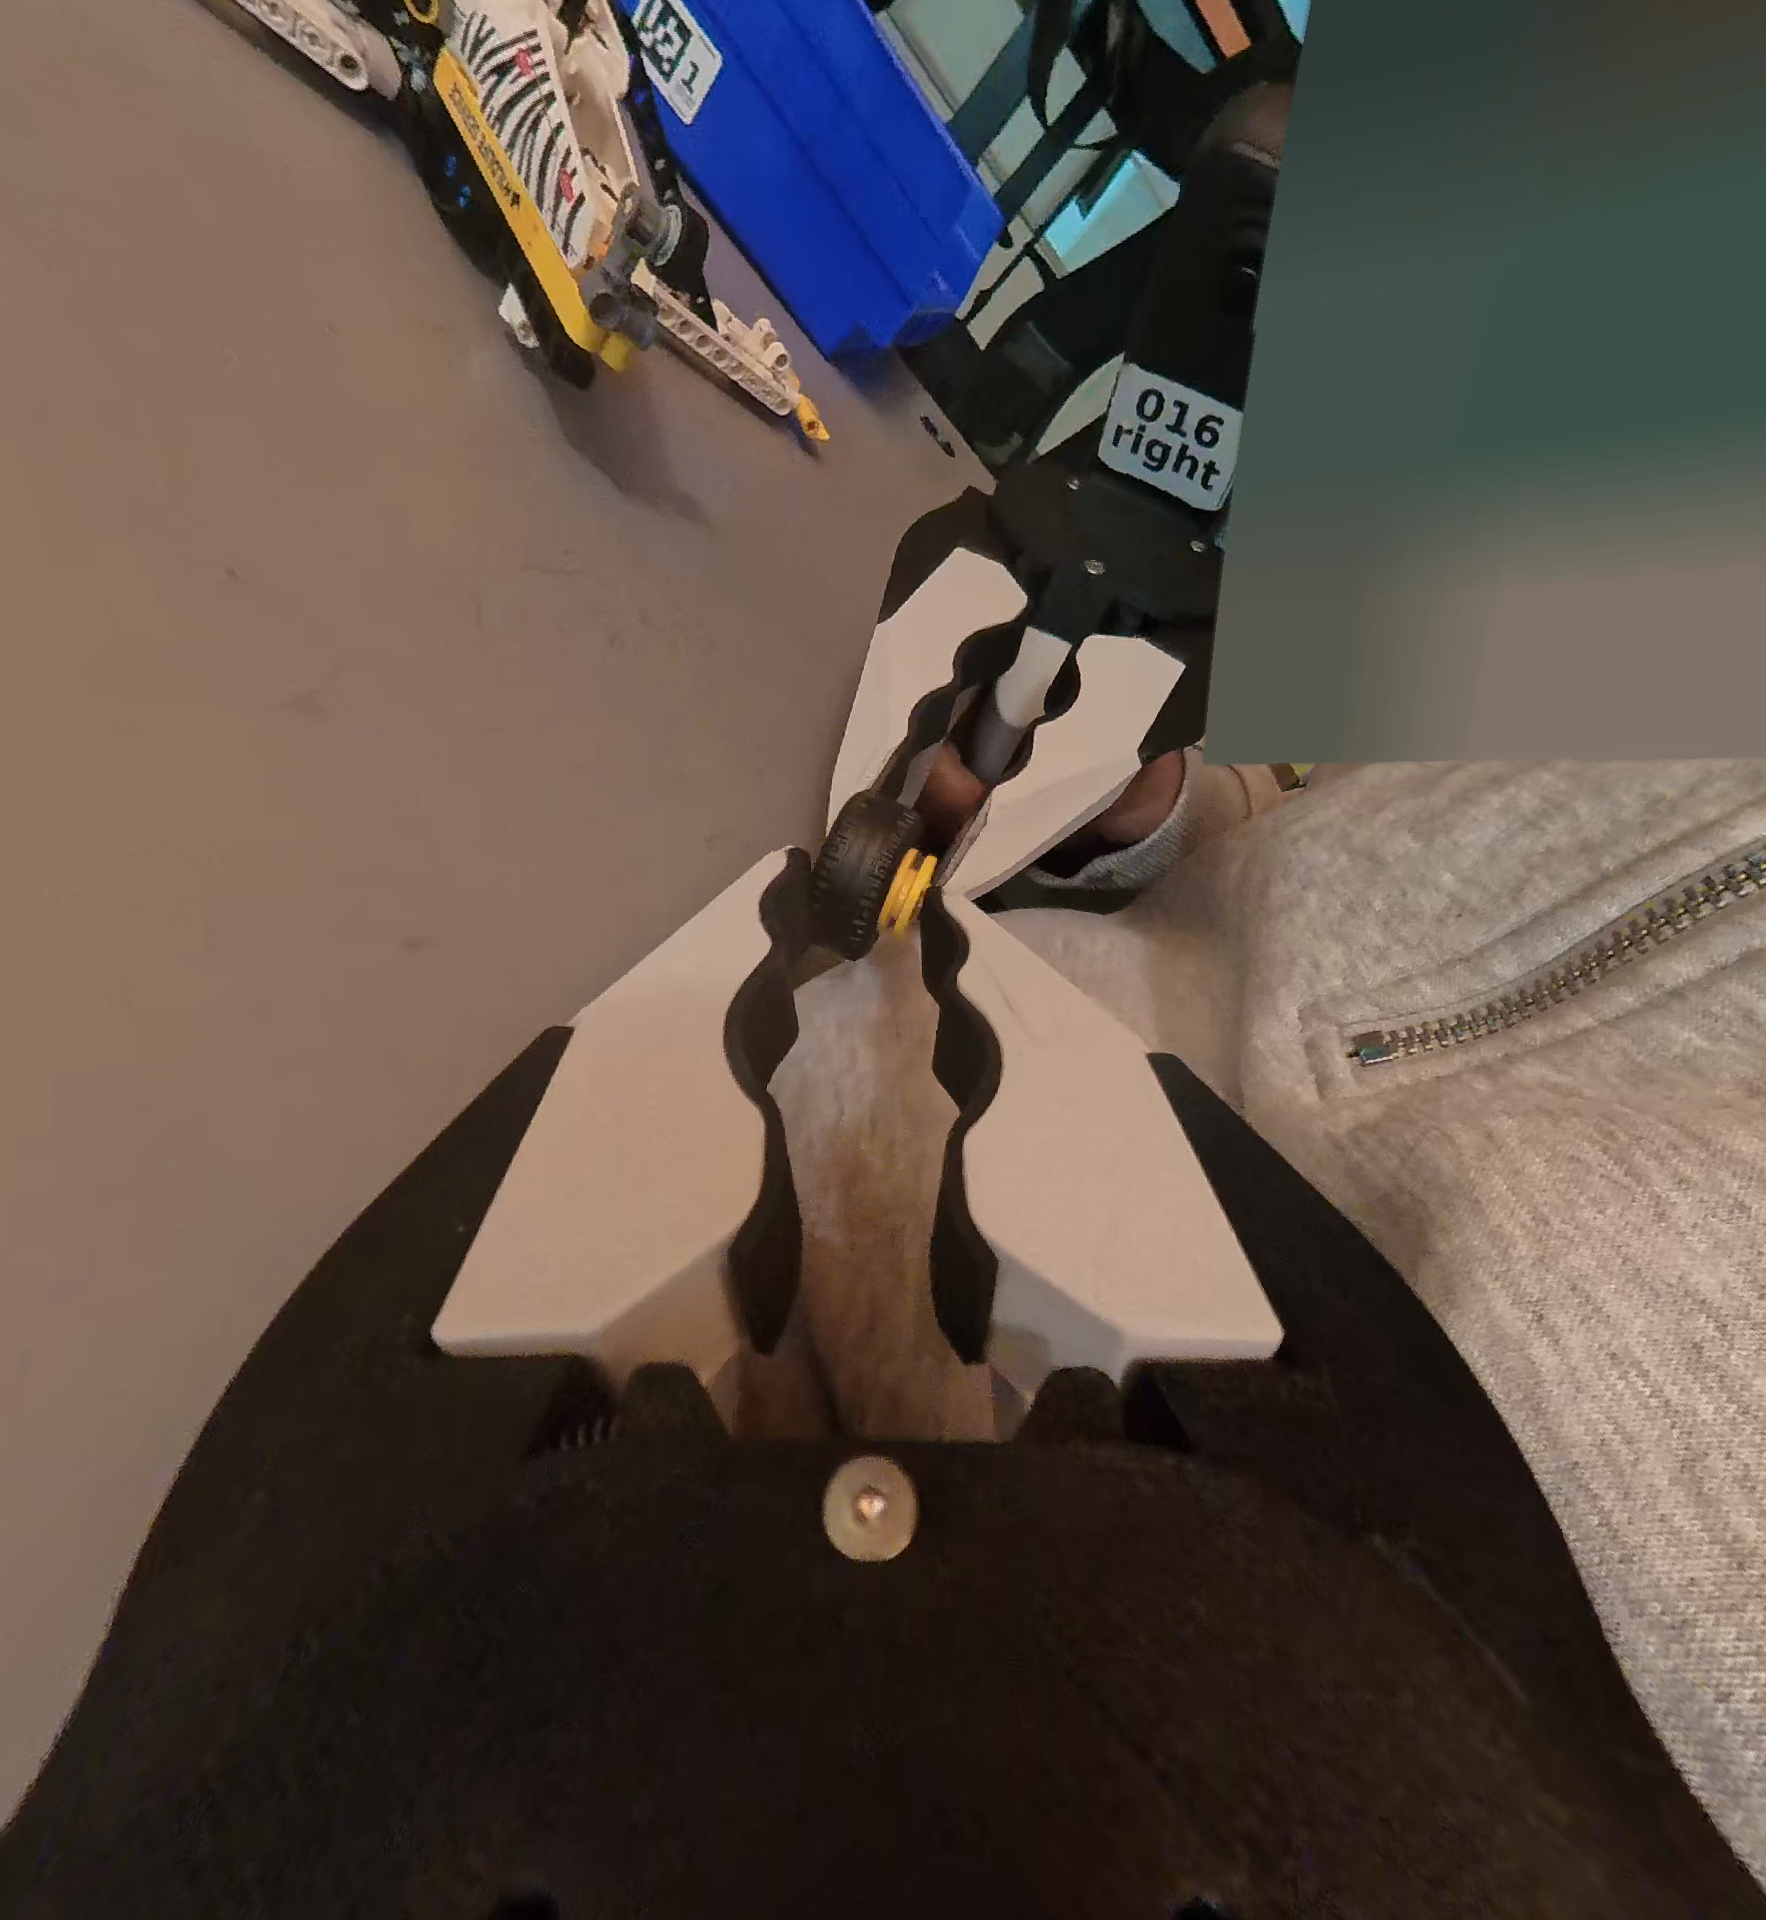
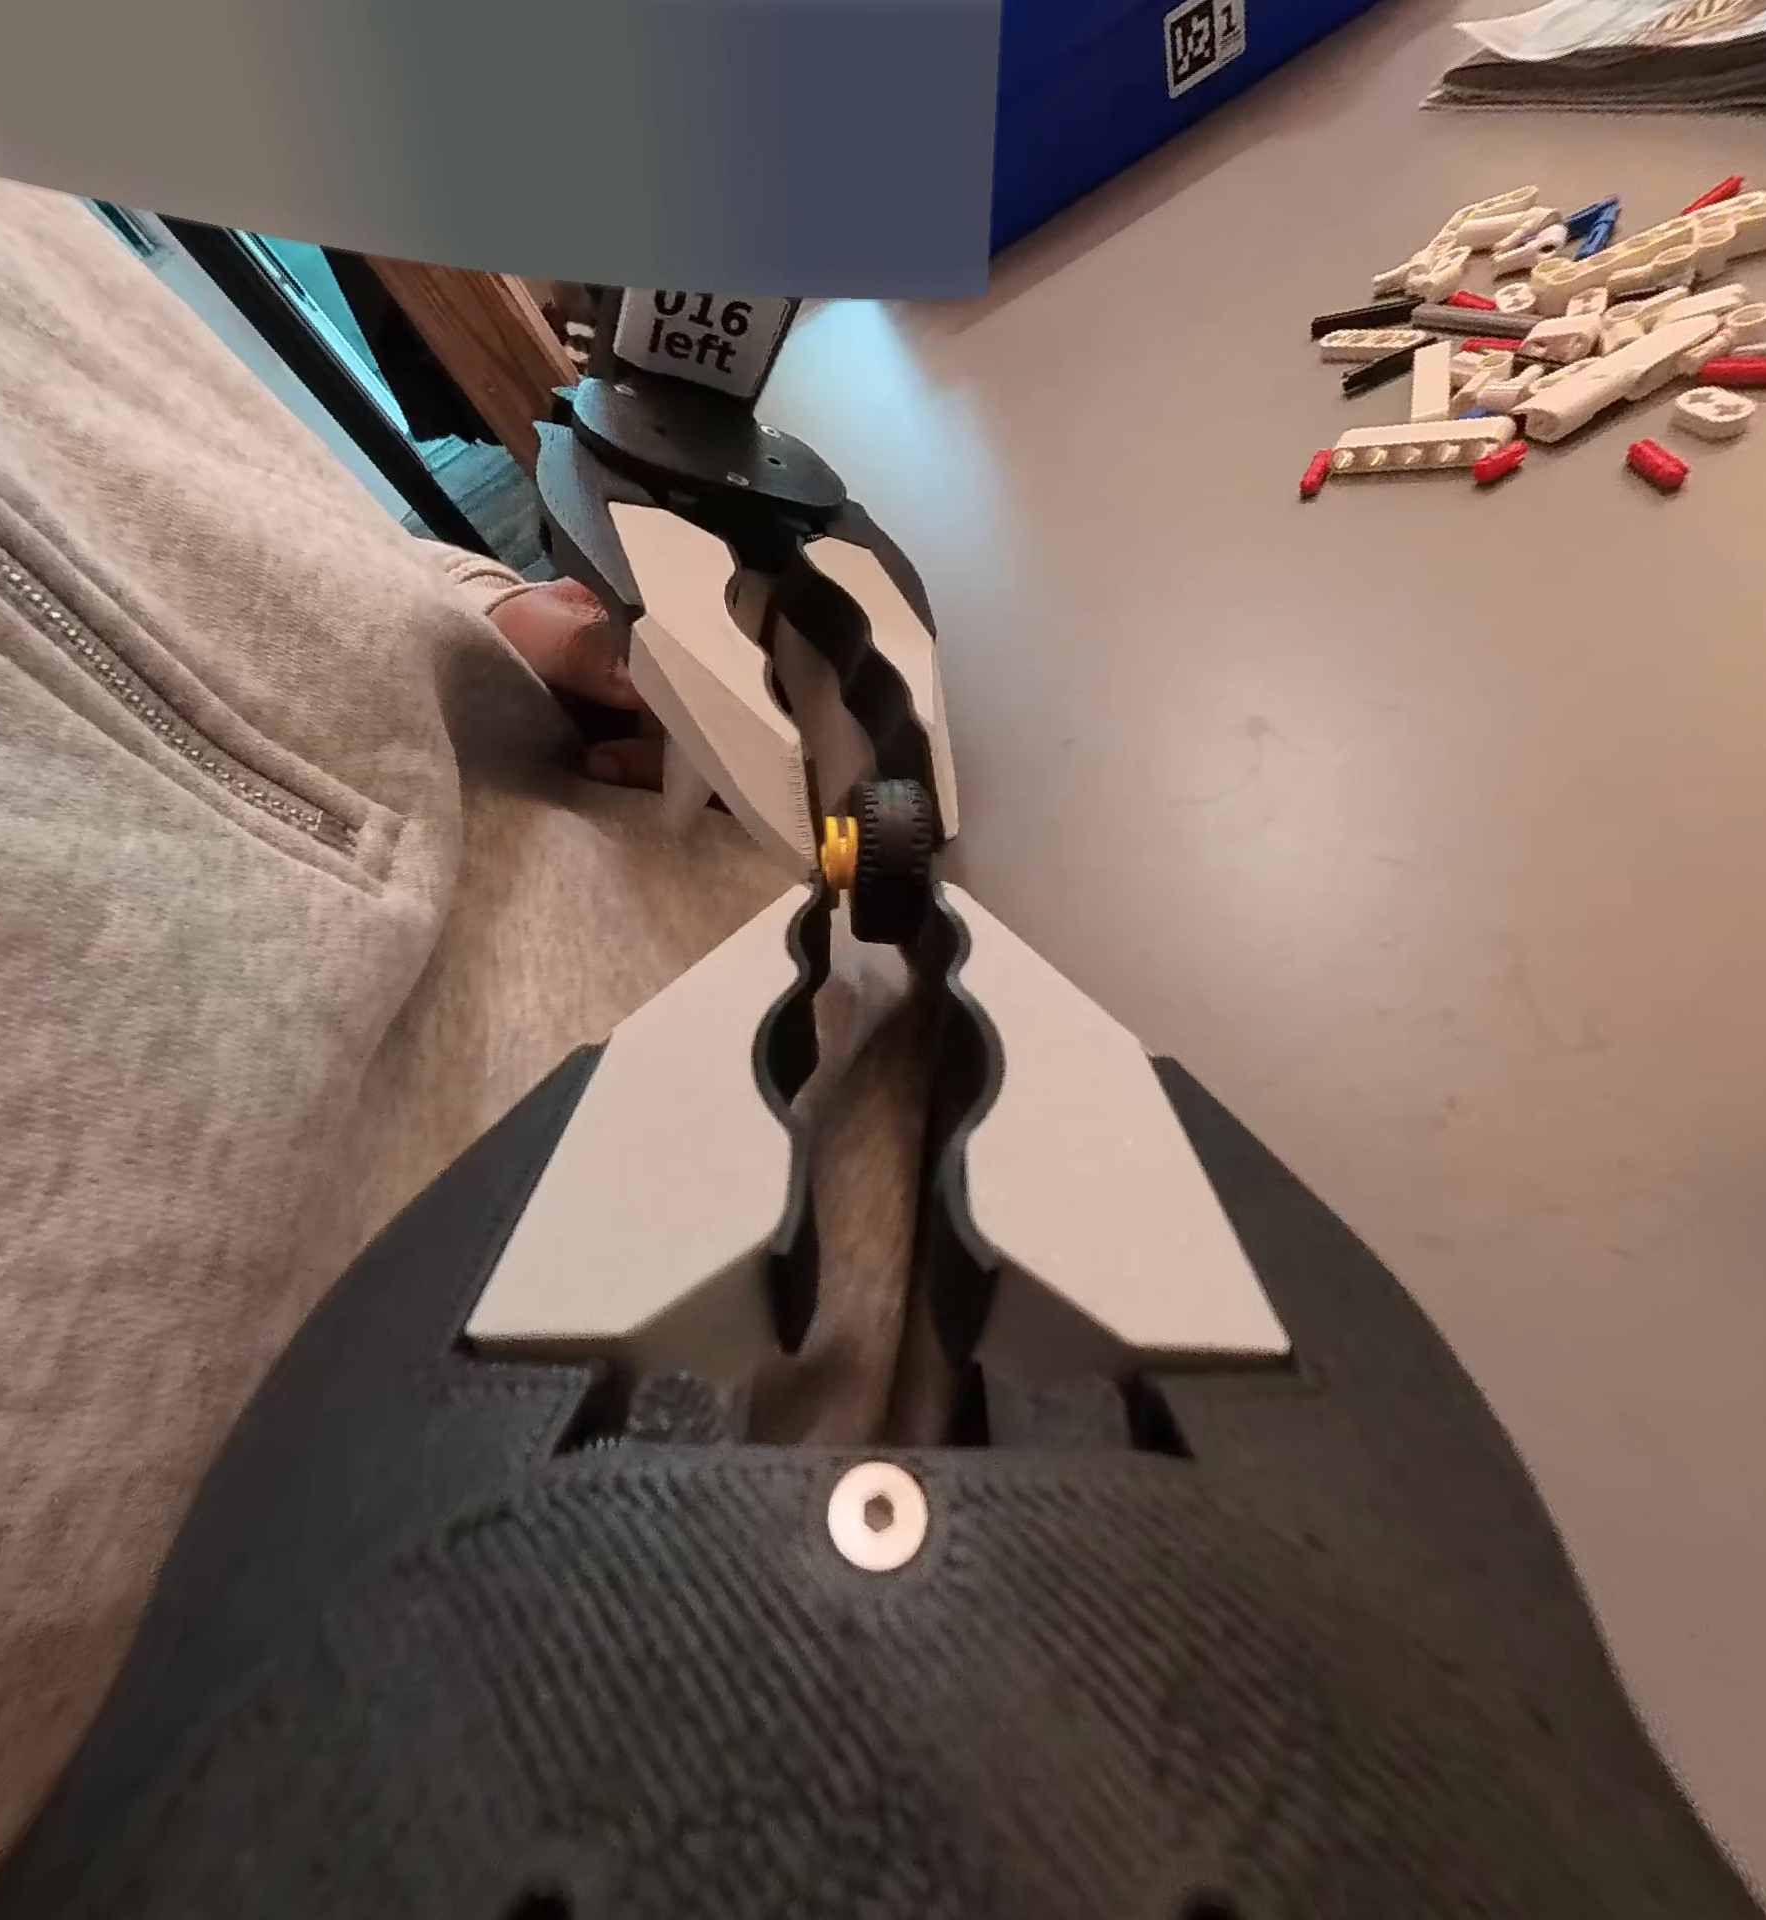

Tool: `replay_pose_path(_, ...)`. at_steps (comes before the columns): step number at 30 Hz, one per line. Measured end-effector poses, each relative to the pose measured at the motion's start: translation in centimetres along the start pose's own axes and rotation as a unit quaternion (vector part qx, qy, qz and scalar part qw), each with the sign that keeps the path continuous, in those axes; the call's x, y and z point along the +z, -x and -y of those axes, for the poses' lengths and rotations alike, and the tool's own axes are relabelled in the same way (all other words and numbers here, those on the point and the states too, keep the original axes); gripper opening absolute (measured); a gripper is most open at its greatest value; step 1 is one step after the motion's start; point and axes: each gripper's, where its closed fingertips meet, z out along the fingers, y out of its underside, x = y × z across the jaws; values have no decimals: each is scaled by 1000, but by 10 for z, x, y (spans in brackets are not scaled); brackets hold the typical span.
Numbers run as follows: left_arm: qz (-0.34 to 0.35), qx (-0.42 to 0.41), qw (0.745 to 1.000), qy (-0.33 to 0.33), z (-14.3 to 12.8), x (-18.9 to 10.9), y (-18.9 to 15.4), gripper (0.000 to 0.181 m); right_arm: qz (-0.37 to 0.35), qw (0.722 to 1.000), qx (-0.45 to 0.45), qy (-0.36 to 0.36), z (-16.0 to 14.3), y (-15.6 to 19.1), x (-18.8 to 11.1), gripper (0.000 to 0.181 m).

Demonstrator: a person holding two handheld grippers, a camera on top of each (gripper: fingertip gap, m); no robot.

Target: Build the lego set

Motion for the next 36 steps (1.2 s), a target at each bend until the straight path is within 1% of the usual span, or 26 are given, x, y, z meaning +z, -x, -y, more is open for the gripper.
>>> replay_pose_path(2,7,-3,1000,-2,0,0,2,20,-10,1000,-3,-1,0,-2,1,15)
replay_pose_path(8,30,-35,999,12,-3,1,11,19,-63,997,-49,23,-4,-8,3,14)
replay_pose_path(14,44,-49,998,0,0,-1,15,15,-115,987,-108,23,-2,-12,5,11)
replay_pose_path(19,59,-31,998,5,-1,-1,16,15,-117,986,-116,31,-3,-14,7,11)
replay_pose_path(23,48,-36,998,-9,3,-2,14,15,-119,985,-122,22,0,-12,6,11)
replay_pose_path(25,53,-25,998,-8,3,-1,14,15,-128,981,-142,25,0,-13,5,12)
replay_pose_path(27,44,-14,999,-26,7,-2,11,15,-130,979,-156,14,5,-12,4,12)
replay_pose_path(29,37,-11,999,-36,11,-3,10,15,-120,983,-138,-6,9,-11,4,13)
replay_pose_path(32,25,-12,998,-50,14,-6,8,17,-70,995,-53,-49,14,-9,3,14)
replay_pose_path(34,18,-10,998,-53,14,-6,6,18,-44,996,-6,-72,18,-9,1,14)
replay_pose_path(36,20,-11,998,-50,13,-6,6,17,-38,996,9,-76,19,-11,0,14)
